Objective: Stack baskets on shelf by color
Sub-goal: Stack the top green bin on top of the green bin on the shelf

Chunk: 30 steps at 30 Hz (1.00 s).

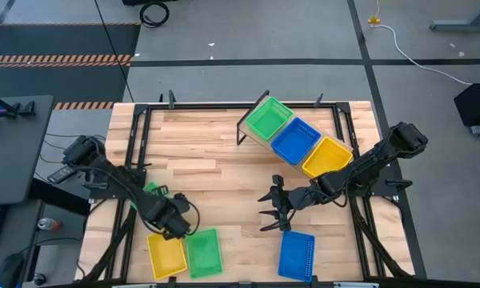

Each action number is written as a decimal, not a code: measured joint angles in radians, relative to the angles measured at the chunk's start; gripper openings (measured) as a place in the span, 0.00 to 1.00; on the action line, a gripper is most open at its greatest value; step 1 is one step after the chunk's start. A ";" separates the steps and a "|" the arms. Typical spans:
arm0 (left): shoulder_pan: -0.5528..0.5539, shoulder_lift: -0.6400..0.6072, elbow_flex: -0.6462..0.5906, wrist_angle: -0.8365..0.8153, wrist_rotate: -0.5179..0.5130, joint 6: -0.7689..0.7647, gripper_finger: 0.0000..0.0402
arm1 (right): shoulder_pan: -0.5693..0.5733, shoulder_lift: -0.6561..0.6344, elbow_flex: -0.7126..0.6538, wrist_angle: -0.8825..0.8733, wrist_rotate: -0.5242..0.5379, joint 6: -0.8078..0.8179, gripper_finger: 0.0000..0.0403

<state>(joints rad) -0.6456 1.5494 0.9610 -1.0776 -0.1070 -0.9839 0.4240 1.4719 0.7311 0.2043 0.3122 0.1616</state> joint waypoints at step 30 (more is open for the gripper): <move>0.040 0.001 -0.110 0.130 0.137 -0.397 0.46 | 0.002 0.000 0.000 -0.043 -0.001 0.020 0.47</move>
<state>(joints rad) -0.6054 1.5505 0.8510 -0.9472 0.0300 -1.3807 0.4255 1.4719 0.7307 0.1616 0.3111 0.1814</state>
